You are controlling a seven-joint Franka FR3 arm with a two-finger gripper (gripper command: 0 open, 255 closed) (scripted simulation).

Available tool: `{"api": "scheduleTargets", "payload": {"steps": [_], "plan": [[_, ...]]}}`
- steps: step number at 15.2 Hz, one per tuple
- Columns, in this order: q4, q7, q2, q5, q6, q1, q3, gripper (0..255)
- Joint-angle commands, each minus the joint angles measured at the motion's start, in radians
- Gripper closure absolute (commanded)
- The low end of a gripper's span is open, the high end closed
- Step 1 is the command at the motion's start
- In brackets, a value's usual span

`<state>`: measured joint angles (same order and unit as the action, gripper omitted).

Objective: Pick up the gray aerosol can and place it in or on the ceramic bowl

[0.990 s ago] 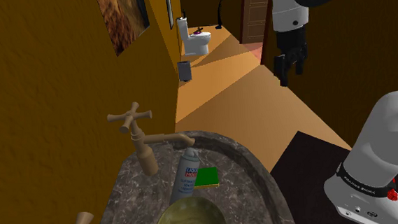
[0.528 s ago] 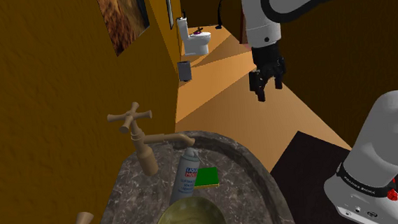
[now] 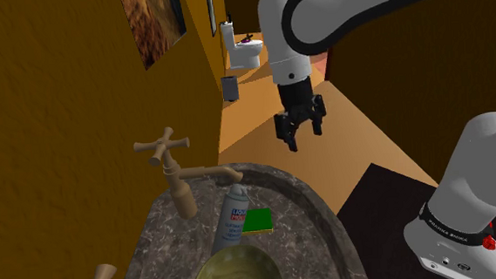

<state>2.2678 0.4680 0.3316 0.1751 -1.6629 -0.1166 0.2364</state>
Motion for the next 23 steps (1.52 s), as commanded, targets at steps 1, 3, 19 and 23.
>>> {"api": "scheduleTargets", "payload": {"steps": [1, 3, 19, 23], "plan": [[-0.055, 0.033, -0.073, 0.015, -0.014, -0.009, 0.022, 0], [-0.098, 0.067, -0.138, 0.029, -0.034, -0.021, 0.044, 0], [-0.34, 0.241, -0.511, 0.05, -0.162, -0.109, 0.133, 0], [-0.309, 0.24, -0.514, 0.052, -0.196, -0.113, 0.136, 0]]}}
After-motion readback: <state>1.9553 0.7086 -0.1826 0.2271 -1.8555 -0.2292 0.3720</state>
